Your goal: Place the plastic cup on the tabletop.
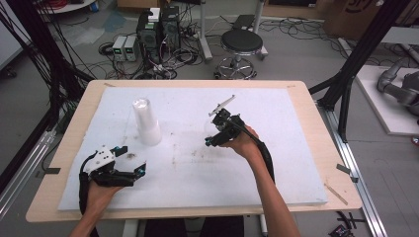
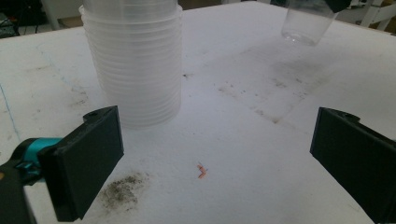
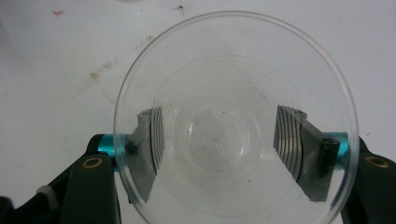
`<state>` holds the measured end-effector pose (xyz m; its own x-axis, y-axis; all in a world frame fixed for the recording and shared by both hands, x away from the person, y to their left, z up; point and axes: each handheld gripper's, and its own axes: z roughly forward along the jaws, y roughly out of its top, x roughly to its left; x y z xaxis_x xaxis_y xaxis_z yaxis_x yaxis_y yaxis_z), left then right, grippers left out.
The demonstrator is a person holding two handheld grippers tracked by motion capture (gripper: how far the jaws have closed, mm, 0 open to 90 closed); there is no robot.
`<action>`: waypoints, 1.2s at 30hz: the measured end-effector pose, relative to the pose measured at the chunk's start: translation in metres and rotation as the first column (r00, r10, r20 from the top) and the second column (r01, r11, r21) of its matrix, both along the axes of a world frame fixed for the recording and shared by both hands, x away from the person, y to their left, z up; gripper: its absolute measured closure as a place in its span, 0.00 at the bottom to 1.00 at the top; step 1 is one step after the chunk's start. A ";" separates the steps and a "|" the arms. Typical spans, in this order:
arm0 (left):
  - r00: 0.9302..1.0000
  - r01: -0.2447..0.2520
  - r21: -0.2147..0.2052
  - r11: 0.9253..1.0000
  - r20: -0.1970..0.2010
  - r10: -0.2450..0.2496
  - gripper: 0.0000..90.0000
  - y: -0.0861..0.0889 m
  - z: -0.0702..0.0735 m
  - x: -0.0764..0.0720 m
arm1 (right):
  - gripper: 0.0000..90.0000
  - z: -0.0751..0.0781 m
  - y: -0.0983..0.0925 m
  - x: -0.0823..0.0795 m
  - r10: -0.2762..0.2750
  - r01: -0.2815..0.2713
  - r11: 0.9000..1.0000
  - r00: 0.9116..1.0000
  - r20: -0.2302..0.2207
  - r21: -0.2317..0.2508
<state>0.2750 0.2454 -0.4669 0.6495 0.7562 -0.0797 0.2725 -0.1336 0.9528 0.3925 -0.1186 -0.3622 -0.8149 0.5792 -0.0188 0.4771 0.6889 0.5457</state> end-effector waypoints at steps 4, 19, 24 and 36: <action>1.000 0.010 -0.001 1.000 -0.005 -0.010 0.03 0.000 0.000 0.000 | 0.37 -0.005 0.007 0.003 0.004 -0.004 1.000 1.000 0.003 -0.018; 1.000 0.021 -0.003 1.000 -0.009 -0.021 0.03 0.000 0.000 0.001 | 0.37 -0.033 0.017 0.009 -0.011 0.010 0.999 1.000 -0.027 -0.038; 1.000 0.025 -0.001 1.000 -0.012 -0.025 0.03 0.000 0.000 0.001 | 0.37 -0.033 0.017 0.010 -0.012 0.011 0.999 1.000 -0.023 -0.038; 0.999 0.029 -0.028 0.999 -0.017 -0.029 0.03 0.002 0.000 0.002 | 0.15 -0.040 0.021 0.010 -0.015 0.015 0.998 1.000 0.001 -0.058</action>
